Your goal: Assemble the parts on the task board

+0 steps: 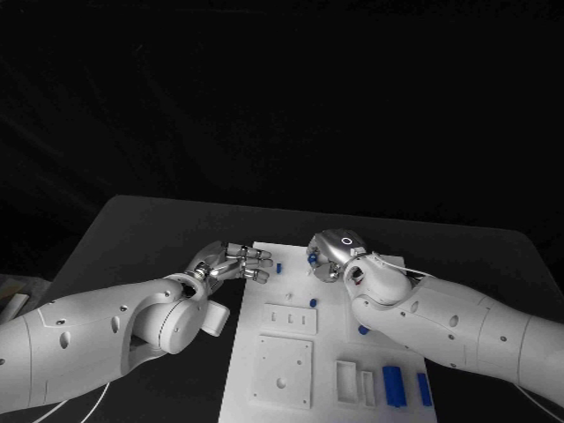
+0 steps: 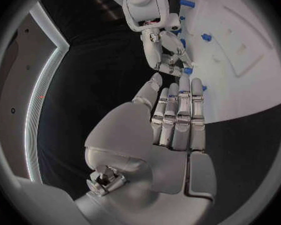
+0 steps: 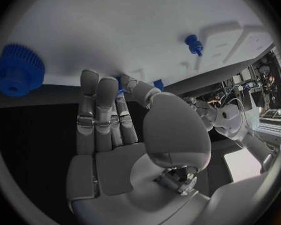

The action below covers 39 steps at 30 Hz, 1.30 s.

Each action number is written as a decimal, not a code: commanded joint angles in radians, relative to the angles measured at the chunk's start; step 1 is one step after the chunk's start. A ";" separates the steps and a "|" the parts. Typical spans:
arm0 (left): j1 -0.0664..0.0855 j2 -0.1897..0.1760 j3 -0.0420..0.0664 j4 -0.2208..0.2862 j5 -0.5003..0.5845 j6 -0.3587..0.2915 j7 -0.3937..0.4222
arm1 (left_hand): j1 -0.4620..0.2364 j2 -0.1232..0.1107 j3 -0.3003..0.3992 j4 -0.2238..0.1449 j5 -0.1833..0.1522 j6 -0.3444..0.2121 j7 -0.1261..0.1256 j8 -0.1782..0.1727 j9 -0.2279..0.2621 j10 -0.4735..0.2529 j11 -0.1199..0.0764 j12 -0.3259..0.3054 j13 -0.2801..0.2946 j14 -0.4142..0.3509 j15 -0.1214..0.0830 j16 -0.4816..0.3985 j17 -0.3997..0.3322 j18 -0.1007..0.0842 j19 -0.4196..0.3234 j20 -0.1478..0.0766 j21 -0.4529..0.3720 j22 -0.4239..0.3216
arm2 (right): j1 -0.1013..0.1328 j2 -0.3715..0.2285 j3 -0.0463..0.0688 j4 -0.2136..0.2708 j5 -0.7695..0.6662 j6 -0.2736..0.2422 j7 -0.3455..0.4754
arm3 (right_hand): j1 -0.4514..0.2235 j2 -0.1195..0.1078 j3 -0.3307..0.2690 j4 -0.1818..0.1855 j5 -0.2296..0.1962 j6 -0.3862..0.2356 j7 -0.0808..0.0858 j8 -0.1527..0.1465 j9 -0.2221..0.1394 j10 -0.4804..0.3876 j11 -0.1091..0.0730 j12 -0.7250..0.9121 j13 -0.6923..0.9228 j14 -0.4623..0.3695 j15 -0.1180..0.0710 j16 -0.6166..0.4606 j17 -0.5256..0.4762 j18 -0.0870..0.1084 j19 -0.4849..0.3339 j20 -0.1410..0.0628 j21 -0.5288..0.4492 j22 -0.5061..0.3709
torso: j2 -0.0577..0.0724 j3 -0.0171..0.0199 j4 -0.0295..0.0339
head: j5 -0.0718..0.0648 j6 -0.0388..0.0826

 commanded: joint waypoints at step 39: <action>0.001 -0.006 -0.002 -0.047 0.013 0.013 0.013 | -0.006 0.001 -0.009 -0.001 -0.003 -0.007 0.000 0.001 -0.001 -0.010 0.002 -0.002 0.000 0.001 0.006 -0.006 0.000 0.004 0.007 0.001 0.002 -0.014 | -0.005 -0.275 0.084 0.225 0.233 0.004 0.120 | 0.023 -0.026 -0.223 0.041 0.184 -0.055 -0.018 -0.006 -0.006 0.121 -0.105 0.582 0.772 -0.023 -0.069 0.089 0.166 -0.063 0.029 -0.072 0.015 0.051 | -0.020 0.0364 -0.0366 | -0.021 0.004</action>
